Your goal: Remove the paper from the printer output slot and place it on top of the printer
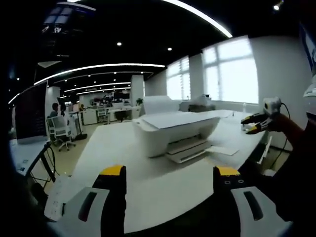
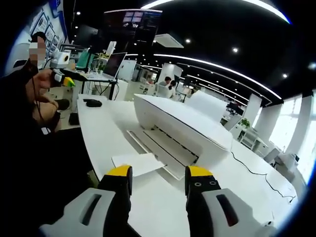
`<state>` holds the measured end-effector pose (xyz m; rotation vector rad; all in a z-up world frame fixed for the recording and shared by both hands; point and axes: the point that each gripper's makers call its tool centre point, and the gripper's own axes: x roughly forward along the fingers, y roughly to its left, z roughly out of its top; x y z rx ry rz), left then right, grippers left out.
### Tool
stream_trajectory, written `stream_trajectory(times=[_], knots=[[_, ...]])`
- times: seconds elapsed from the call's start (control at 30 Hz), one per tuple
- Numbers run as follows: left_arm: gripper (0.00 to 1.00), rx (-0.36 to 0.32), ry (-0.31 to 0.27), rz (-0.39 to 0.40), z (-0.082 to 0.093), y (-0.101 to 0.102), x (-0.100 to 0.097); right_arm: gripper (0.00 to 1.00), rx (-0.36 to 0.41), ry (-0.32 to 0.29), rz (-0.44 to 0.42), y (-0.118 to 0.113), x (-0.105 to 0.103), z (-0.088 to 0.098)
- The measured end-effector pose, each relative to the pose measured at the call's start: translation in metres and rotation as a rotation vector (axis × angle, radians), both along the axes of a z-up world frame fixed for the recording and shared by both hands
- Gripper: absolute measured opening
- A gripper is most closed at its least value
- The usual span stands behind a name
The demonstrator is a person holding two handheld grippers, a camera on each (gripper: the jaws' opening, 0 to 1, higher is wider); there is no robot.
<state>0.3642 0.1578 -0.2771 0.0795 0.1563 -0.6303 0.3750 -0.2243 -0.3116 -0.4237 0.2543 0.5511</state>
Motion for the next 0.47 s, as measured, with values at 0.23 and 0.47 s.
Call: stream_trajectory(times=[0.23, 0.47], knots=[[0.75, -0.005, 0.021, 0.007, -0.009, 0.003, 0.002, 0.38, -0.002, 0.005, -0.012, -0.004, -0.001, -0.002], [0.75, -0.006, 0.025, 0.001, -0.01, 0.003, 0.002, 0.38, -0.008, 0.01, -0.002, 0.001, 0.001, -0.002]])
